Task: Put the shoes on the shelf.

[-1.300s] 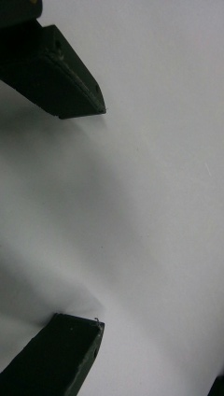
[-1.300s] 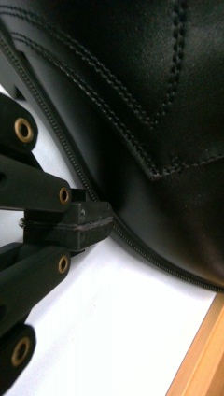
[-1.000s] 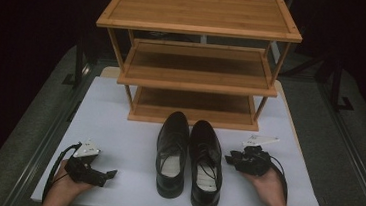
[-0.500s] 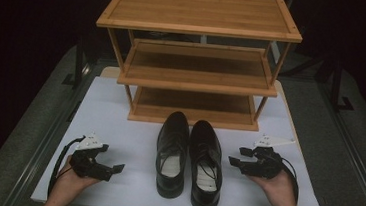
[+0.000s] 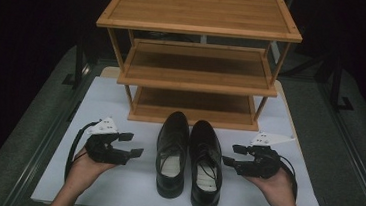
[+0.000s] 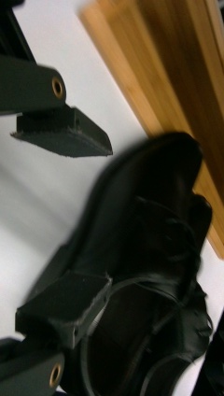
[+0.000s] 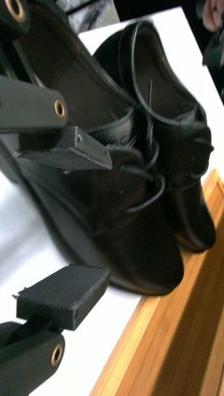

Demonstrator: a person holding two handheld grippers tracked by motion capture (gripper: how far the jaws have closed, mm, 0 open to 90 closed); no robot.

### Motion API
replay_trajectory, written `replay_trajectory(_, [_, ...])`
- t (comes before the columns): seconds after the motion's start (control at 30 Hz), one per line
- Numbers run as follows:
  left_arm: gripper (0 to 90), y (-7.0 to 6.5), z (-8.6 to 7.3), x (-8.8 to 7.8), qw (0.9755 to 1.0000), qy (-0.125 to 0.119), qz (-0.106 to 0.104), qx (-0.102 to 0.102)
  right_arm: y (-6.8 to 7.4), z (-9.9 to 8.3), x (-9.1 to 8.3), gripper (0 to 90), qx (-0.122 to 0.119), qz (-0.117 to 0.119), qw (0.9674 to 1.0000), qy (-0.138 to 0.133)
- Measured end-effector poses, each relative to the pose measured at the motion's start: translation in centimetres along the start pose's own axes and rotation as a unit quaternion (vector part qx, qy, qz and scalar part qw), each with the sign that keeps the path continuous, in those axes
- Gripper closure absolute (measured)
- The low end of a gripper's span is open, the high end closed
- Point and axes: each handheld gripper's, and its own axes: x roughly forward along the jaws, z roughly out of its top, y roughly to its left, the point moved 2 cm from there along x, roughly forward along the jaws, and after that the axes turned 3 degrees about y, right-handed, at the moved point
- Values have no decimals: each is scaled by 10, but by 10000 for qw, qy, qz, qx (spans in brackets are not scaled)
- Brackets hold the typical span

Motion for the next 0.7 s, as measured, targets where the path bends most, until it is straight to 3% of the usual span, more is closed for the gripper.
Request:
replay_trajectory(0.37, [396,-15,37,29,9989,-54,-334,328,13,15,5,402,-154,285,9994,-147])
replay_trajectory(0.7, [411,-14,46,53,9985,87,-386,387,21,24,20,403,-259,400,9988,-71])
